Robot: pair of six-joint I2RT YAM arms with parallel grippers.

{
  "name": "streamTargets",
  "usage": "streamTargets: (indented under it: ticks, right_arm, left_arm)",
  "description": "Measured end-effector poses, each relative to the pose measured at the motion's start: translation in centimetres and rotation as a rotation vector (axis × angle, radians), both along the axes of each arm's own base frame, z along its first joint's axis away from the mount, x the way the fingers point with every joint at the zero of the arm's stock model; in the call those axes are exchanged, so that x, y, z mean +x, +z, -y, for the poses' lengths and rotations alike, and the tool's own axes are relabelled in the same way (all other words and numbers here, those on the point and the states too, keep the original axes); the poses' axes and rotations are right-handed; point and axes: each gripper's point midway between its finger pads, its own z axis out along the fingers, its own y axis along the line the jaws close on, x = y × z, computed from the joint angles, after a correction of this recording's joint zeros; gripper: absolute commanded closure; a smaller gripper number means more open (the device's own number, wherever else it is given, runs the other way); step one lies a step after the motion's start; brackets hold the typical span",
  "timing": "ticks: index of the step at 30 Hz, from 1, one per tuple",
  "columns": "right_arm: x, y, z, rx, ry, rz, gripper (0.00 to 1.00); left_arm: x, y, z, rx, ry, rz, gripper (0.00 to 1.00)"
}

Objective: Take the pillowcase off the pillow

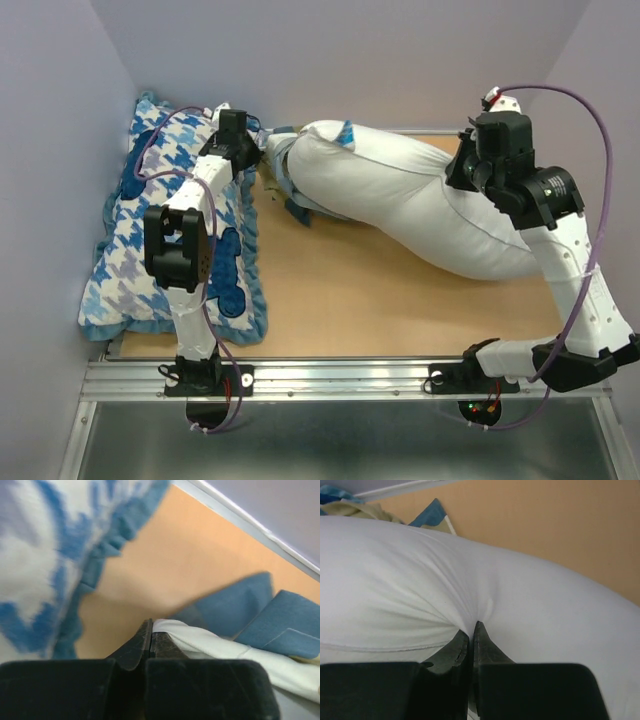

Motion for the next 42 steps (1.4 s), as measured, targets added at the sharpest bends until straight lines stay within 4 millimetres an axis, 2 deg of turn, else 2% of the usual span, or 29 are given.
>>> streamTargets:
  ticks: [2, 4, 5, 7, 9, 13, 17, 19, 23, 27, 30, 35, 36, 39, 40, 42]
  right_arm:
    - [-0.5, 1.1, 1.6, -0.023, -0.048, 0.021, 0.99]
    - [-1.9, 3.0, 4.6, -0.059, -0.138, 0.07, 1.0]
    - [-2.5, 3.8, 5.4, -0.062, -0.16, 0.09, 0.99]
    - [-4.2, 5.6, 7.1, -0.063, -0.209, 0.14, 1.0]
    - [-5.4, 7.2, 7.8, -0.05, -0.225, 0.189, 0.99]
    - [-5.7, 8.3, 7.8, -0.033, -0.223, 0.217, 0.99]
    - [-3.8, 6.9, 6.9, -0.05, -0.208, 0.165, 0.99]
    - [-1.5, 5.5, 5.8, -0.057, -0.195, 0.121, 0.99]
    - [2.8, 2.7, 4.1, -0.073, -0.186, 0.058, 1.0]
    - [5.5, 0.4, 3.0, -0.062, -0.183, 0.041, 0.99]
    - [6.5, -2.6, 1.9, -0.029, -0.158, 0.028, 0.99]
    - [7.0, -9.4, -0.9, 0.084, -0.079, 0.004, 1.0]
    - [7.2, -11.4, -1.7, 0.121, -0.056, -0.003, 0.99]
    - [7.2, -15.5, -3.4, 0.191, -0.011, -0.035, 0.99]
    - [7.3, -16.3, -4.2, 0.226, 0.01, -0.032, 0.99]
    - [7.4, -17.5, -5.8, 0.284, 0.052, -0.026, 0.93]
  left_arm:
    - [0.5, -1.5, -3.4, 0.075, 0.094, -0.023, 1.0]
    - [0.8, -2.8, -8.3, 0.145, 0.212, -0.05, 1.0]
    - [0.7, -3.5, -10.8, 0.165, 0.265, -0.068, 1.0]
    - [0.4, -3.8, -13.5, 0.18, 0.323, -0.085, 1.0]
    - [0.4, -3.6, -13.9, 0.191, 0.334, -0.078, 1.0]
    - [0.5, -3.1, -11.4, 0.222, 0.277, -0.061, 1.0]
    - [-0.5, -2.5, -7.8, 0.245, 0.184, -0.034, 1.0]
    - [-1.6, -1.9, -5.6, 0.25, 0.128, -0.016, 1.0]
    - [-3.7, -1.0, -2.5, 0.25, 0.057, 0.013, 1.0]
    - [-6.1, -0.9, 0.7, 0.244, -0.014, 0.035, 1.0]
    - [-8.3, -1.9, 2.8, 0.248, -0.071, 0.022, 1.0]
    - [-11.2, -2.9, 5.5, 0.242, -0.155, 0.02, 0.92]
    - [-11.9, -2.9, 5.7, 0.236, -0.168, 0.023, 0.89]
    - [-13.2, -2.5, 5.7, 0.221, -0.186, 0.036, 0.73]
    - [-13.6, -2.2, 5.6, 0.215, -0.191, 0.044, 0.64]
    - [-14.4, -1.1, 5.7, 0.201, -0.203, 0.074, 0.58]
